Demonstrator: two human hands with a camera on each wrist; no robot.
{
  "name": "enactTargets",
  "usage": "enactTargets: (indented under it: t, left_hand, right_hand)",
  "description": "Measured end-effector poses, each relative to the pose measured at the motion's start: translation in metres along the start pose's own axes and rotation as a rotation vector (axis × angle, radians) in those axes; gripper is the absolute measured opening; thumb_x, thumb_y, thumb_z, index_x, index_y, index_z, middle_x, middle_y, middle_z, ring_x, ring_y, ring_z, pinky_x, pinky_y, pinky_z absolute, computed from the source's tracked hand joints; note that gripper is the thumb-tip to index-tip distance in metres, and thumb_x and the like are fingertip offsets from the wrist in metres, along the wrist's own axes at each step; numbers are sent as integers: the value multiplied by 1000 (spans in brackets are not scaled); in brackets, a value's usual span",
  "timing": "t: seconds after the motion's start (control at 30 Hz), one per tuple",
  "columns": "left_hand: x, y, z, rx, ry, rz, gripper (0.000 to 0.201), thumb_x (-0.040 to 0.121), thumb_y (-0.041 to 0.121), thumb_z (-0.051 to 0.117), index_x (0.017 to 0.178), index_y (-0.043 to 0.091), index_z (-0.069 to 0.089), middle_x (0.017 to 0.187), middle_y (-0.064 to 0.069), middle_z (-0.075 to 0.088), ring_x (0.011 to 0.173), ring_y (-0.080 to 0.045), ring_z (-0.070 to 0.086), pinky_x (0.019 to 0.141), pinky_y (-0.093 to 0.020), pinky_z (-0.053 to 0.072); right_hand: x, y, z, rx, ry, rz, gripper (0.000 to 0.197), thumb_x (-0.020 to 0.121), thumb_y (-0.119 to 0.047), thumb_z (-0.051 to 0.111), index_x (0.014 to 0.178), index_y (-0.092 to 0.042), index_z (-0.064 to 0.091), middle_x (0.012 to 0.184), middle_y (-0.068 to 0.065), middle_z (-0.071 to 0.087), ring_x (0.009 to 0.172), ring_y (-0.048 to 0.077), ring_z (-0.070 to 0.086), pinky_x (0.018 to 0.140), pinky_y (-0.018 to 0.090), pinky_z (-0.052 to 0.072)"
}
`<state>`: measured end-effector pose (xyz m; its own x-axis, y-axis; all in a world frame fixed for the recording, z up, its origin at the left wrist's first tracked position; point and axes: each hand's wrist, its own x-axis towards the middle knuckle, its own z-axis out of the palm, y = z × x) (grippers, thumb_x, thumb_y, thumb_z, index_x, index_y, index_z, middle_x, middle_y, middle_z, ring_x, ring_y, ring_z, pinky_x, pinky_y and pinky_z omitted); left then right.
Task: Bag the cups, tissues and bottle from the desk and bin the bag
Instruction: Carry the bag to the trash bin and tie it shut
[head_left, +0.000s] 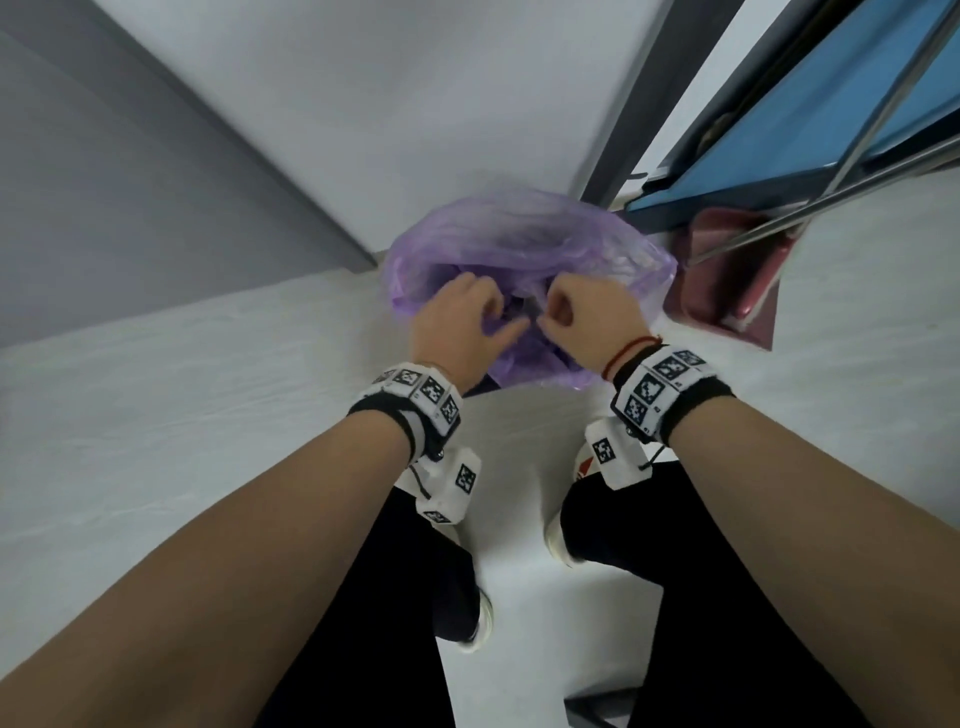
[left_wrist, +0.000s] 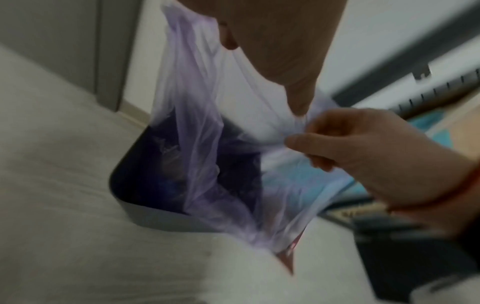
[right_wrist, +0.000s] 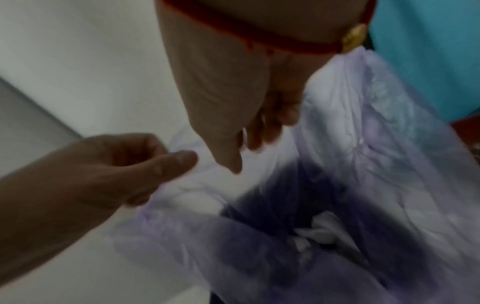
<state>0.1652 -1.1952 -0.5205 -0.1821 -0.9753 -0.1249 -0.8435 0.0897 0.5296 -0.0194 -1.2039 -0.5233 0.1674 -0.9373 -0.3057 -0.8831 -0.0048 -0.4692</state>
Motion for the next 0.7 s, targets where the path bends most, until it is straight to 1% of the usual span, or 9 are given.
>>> enactTargets:
  t: [0.1, 0.2, 0.33, 0.43, 0.53, 0.57, 0.6, 0.63, 0.7]
  left_hand:
    - [-5, -20, 21, 442, -306, 81, 63, 67, 34, 78, 125, 26, 54, 118, -5, 59, 105, -29, 56, 84, -42, 45]
    - [-4, -38, 19, 609, -510, 26, 30, 89, 16, 53, 116, 21, 65, 114, -5, 68, 107, -30, 61, 93, -40, 44]
    - [-13, -60, 19, 601, -928, -84, 28, 92, 14, 53, 117, 10, 66, 122, -12, 65, 113, -31, 61, 93, -36, 47]
    - [-23, -79, 28, 591, -1131, -136, 51, 82, 37, 71, 127, 16, 60, 129, -3, 63, 118, -25, 58, 100, -35, 47]
    - [-19, -88, 39, 243, -1107, -303, 69, 79, 69, 58, 125, 17, 62, 124, 3, 61, 112, -20, 55, 103, -31, 39]
    - [-15, -93, 45, 64, -1034, -394, 71, 81, 73, 50, 123, 17, 63, 118, 5, 59, 109, -18, 53, 103, -29, 37]
    - [-11, -96, 48, -111, -928, -473, 74, 81, 76, 44, 124, 19, 62, 117, 5, 59, 110, -17, 54, 106, -30, 37]
    - [-7, -100, 51, -257, -816, -529, 74, 82, 77, 42, 127, 21, 59, 120, 4, 59, 112, -18, 55, 106, -32, 37]
    - [5, -108, 55, -457, -610, -584, 60, 91, 65, 38, 133, 24, 52, 124, 1, 55, 111, -20, 53, 101, -35, 39]
  right_hand:
    - [-6, 23, 19, -155, -286, 189, 55, 72, -55, 66, 114, -20, 55, 117, 13, 59, 102, 36, 60, 86, 41, 49]
    - [-4, 50, 24, -197, -354, 445, 72, 77, -67, 50, 131, -19, 49, 134, 17, 51, 119, 39, 53, 99, 49, 45]
    - [1, 68, 21, -109, -322, 525, 57, 97, -41, 43, 140, -4, 43, 141, 19, 50, 128, 35, 49, 103, 38, 38]
    - [26, 102, 48, 54, -351, 518, 35, 99, -19, 46, 125, 3, 55, 134, 23, 55, 123, 34, 53, 82, 15, 35]
    - [39, 110, 56, 121, -394, 645, 22, 101, -14, 39, 94, -3, 57, 114, 20, 60, 102, 9, 63, 66, 7, 38]
    - [38, 105, 55, 205, -391, 697, 29, 102, -11, 35, 99, 10, 56, 114, 25, 58, 102, 5, 64, 73, 8, 42]
    - [40, 104, 53, 224, -384, 694, 35, 103, -9, 32, 115, 18, 51, 126, 30, 54, 118, 12, 59, 83, 10, 41]
    - [40, 100, 50, 269, -356, 694, 40, 104, -9, 30, 131, 17, 43, 141, 29, 44, 133, 23, 47, 85, 6, 39]
    - [53, 116, 64, 385, -329, 779, 48, 104, -25, 31, 143, 3, 35, 148, 16, 40, 137, 34, 40, 70, 7, 40]
